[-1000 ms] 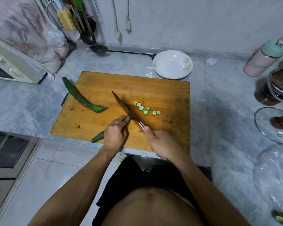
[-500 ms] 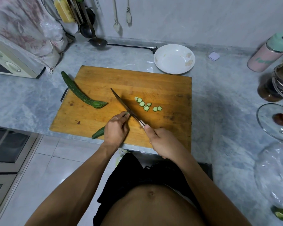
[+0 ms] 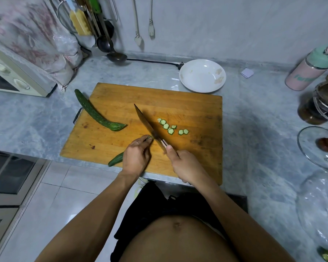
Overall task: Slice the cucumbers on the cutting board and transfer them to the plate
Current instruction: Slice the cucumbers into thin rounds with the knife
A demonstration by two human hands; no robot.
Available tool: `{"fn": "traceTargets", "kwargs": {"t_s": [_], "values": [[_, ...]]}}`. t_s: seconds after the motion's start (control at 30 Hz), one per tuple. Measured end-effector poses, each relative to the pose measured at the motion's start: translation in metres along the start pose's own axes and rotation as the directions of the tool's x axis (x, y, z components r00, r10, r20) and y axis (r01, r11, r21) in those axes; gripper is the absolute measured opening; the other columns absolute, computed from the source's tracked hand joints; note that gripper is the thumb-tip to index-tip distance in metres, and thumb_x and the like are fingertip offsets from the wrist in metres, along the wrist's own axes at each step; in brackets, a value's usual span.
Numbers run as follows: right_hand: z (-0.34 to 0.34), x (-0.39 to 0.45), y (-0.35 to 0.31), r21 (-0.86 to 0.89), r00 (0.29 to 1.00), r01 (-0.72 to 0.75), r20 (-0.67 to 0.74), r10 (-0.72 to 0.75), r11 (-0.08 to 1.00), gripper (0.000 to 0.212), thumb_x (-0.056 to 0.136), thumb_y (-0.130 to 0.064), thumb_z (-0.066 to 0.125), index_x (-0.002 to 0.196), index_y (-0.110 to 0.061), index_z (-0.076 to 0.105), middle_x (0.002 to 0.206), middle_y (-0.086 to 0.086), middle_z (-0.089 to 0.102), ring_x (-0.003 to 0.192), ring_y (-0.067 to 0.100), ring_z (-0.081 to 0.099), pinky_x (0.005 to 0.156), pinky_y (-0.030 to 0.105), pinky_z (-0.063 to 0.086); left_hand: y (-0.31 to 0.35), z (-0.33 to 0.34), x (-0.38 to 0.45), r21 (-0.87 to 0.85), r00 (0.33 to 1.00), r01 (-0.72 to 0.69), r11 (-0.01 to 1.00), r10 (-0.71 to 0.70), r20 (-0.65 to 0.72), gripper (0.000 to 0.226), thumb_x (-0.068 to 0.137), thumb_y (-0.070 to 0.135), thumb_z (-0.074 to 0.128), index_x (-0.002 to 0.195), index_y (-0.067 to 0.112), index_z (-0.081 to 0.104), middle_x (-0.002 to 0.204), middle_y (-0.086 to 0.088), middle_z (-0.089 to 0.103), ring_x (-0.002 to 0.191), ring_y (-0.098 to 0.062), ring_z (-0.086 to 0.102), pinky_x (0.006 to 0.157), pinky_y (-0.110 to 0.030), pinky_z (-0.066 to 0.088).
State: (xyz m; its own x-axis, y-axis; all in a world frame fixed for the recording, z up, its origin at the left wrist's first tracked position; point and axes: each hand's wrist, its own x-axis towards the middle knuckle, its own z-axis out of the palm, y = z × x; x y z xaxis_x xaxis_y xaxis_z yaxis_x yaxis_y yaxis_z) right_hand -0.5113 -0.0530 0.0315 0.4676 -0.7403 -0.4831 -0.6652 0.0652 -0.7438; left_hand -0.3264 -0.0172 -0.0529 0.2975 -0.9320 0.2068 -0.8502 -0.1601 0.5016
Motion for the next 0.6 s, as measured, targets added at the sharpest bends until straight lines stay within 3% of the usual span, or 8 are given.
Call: {"fn": "traceTargets", "kwargs": {"t_s": [0.1, 0.27, 0.43, 0.6], "values": [[-0.007, 0.0, 0.004, -0.01, 0.999, 0.006, -0.047, -0.006, 1.0, 0.063, 0.102, -0.057, 0.023, 0.059, -0.022, 0.051, 0.058, 0.002, 0.05, 0.055, 0.021, 0.05, 0.06, 0.033, 0.041, 0.002, -0.004, 0.001, 0.006, 1.0, -0.008, 1.0, 0.008, 0.013, 0.035, 0.083, 0.003, 0.063, 0.115, 0.015, 0.072, 0.123, -0.006, 0.066, 0.106, -0.026, 0.065, 0.081, -0.034, 0.055], [-0.015, 0.004, 0.007, -0.046, 0.996, 0.001, -0.092, -0.005, 0.999, 0.072, 0.102, -0.058, 0.021, 0.071, -0.008, 0.063, 0.074, 0.014, 0.065, 0.069, 0.028, 0.062, 0.07, 0.038, 0.049, 0.001, -0.009, 0.005, -0.01, 0.999, -0.024, 1.0, 0.025, 0.044, 0.032, 0.086, 0.005, 0.063, 0.115, 0.014, 0.071, 0.125, -0.008, 0.065, 0.108, -0.026, 0.065, 0.088, -0.032, 0.052], [-0.013, -0.001, 0.009, 0.018, 0.999, -0.005, -0.053, 0.006, 1.0, 0.068, 0.101, -0.06, 0.025, 0.073, -0.008, 0.06, 0.062, 0.007, 0.05, 0.053, 0.021, 0.048, 0.058, 0.035, 0.041, 0.005, -0.006, 0.008, -0.03, 0.999, -0.043, 0.999, 0.044, 0.023, 0.03, 0.085, 0.003, 0.064, 0.113, 0.01, 0.072, 0.122, -0.008, 0.067, 0.099, -0.026, 0.068, 0.084, -0.033, 0.055], [-0.013, -0.01, 0.005, 0.05, 0.999, 0.018, -0.031, -0.017, 0.999, 0.066, 0.1, -0.06, 0.026, 0.072, -0.01, 0.058, 0.06, 0.005, 0.049, 0.051, 0.018, 0.045, 0.06, 0.034, 0.04, 0.003, -0.002, 0.008, -0.023, 0.999, -0.019, 1.0, 0.019, 0.03, 0.031, 0.085, 0.004, 0.061, 0.114, 0.009, 0.071, 0.124, -0.009, 0.065, 0.1, -0.029, 0.067, 0.081, -0.038, 0.057]]}}
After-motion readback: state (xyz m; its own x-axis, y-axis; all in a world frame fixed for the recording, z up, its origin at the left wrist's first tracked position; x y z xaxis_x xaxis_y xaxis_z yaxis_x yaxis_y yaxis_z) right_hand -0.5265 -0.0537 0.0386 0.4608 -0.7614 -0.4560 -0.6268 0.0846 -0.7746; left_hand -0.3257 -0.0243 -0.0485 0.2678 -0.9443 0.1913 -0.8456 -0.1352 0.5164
